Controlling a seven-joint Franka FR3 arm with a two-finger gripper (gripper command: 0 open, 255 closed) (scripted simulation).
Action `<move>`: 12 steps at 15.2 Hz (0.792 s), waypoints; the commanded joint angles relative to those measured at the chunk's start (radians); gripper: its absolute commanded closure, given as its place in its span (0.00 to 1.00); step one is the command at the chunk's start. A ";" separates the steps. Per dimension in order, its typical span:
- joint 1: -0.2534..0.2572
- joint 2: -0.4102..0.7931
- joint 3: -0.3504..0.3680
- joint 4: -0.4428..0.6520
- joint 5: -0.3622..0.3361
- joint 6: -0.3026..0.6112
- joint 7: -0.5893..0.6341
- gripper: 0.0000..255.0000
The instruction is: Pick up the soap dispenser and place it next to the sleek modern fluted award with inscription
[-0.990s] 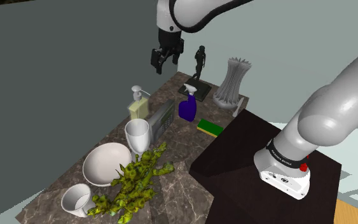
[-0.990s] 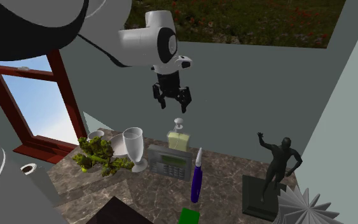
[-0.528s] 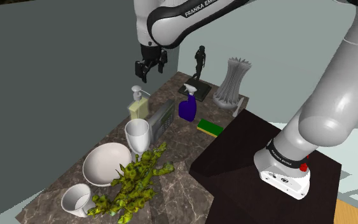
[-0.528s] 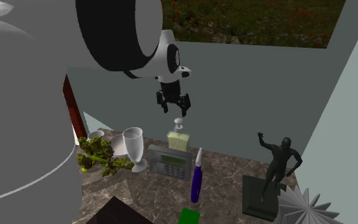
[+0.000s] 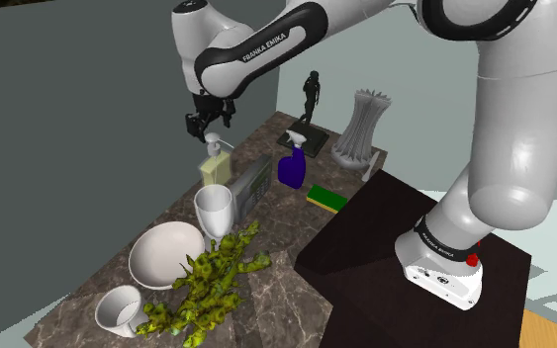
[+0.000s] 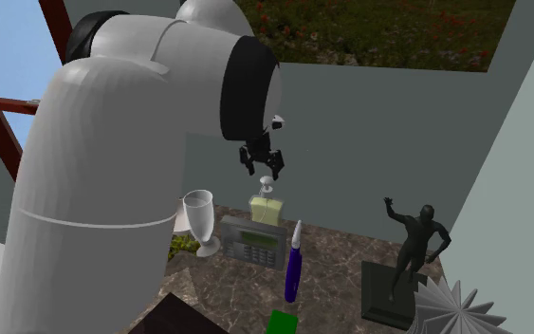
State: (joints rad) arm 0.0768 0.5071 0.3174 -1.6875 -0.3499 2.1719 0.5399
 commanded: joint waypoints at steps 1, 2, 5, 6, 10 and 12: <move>0.008 0.038 -0.009 0.023 -0.013 0.011 0.008 0.00; 0.008 0.046 -0.011 0.021 -0.016 0.020 0.010 0.00; 0.009 0.069 -0.018 0.016 -0.027 0.048 0.016 0.00; 0.010 0.077 -0.021 0.014 -0.030 0.057 0.018 0.00; 0.011 0.089 -0.025 0.013 -0.036 0.071 0.021 0.00; 0.011 0.089 -0.025 0.013 -0.036 0.071 0.021 0.00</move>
State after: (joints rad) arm 0.0875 0.5960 0.2930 -1.6745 -0.3855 2.2423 0.5610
